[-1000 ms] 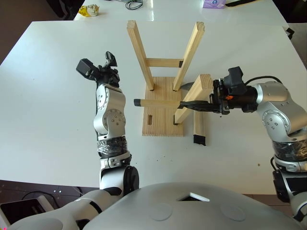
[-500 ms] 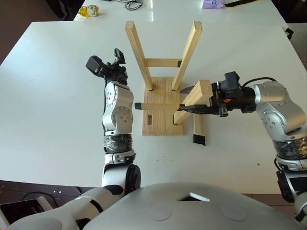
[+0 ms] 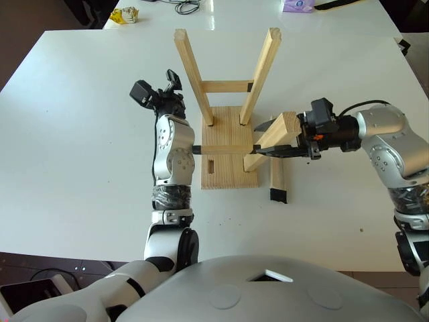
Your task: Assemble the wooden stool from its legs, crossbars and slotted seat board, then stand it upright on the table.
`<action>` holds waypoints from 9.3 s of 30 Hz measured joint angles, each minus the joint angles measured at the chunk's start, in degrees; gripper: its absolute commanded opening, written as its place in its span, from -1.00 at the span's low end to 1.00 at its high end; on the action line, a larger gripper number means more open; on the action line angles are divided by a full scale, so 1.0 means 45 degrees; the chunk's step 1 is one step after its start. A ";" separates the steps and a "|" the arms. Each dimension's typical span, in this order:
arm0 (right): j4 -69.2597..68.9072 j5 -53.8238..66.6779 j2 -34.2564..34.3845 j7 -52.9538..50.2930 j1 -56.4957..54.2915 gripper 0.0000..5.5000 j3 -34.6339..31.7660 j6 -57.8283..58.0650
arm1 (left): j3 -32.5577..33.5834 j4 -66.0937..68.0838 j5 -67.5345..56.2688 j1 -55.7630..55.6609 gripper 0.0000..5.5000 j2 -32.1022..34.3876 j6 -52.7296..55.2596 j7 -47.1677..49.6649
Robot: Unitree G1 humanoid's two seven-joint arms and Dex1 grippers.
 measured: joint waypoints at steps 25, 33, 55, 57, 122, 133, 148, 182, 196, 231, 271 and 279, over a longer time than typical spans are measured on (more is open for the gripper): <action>0.2124 -0.1658 0.1590 -0.0489 -0.1521 0.11 0.1104 0.0956 | 0.0309 -0.2424 -0.0041 0.0176 0.44 0.0071 -0.0744 0.0919; 0.1156 -0.1662 0.1601 -0.1508 -0.1092 0.52 0.0025 0.1638 | 0.0947 -0.3643 -0.0164 0.0672 0.44 0.0279 0.0129 0.1195; -0.2506 -0.2263 0.0915 -0.7556 0.2820 0.63 -0.2660 0.9328 | 0.2937 -0.5777 -0.0201 0.1343 0.44 0.0517 0.0976 0.2060; -0.3291 -0.2285 0.2034 -0.8816 0.2887 0.63 -0.3059 1.1218 | 0.2904 -0.6018 -0.0201 0.1549 0.44 0.0656 0.0990 0.2063; -0.6003 -0.0697 0.0420 -1.3273 0.4992 -0.03 -0.1945 1.3416 | 0.1483 -0.6971 -0.0563 0.3885 0.44 0.0962 0.0996 0.3276; -0.4021 -0.1887 -0.0018 -1.1141 0.4199 -0.26 -0.0743 1.0422 | 0.1473 -0.7978 -0.0272 0.4212 0.44 0.0970 0.1543 0.3393; 0.0946 0.0389 0.5146 -1.3956 0.0405 -0.26 -0.8199 0.6905 | 0.3788 -0.5341 -0.6572 0.0120 0.44 0.4862 0.5548 -0.2078; 0.3216 0.1535 0.2426 0.1684 -0.6689 -0.26 -0.1910 0.4983 | 0.1236 -0.5466 -0.9094 -0.3829 0.44 0.9753 0.9516 -1.4958; 0.4233 0.0365 0.1946 0.3453 -0.7367 -0.26 -0.1485 0.4400 | 0.1562 -0.6487 -0.9370 -0.3506 0.08 0.9745 0.9194 -1.5468; 0.4181 0.1024 0.2068 0.2644 -0.7366 0.08 -0.2083 0.6355 | 0.1936 -0.6306 -0.8423 -0.2895 -0.24 0.9373 0.8185 -1.5810; 0.1202 0.1723 0.1297 -0.3901 -0.3140 0.62 -0.7003 0.3542 | 0.1939 -0.6277 -0.2195 0.4248 -0.24 1.2068 0.5549 -2.0457; 0.1510 0.1722 0.1231 -0.3877 -0.3320 0.62 -0.6863 0.3537 | 0.1732 -0.6905 -0.2171 0.5013 -0.24 1.1844 0.5396 -2.0313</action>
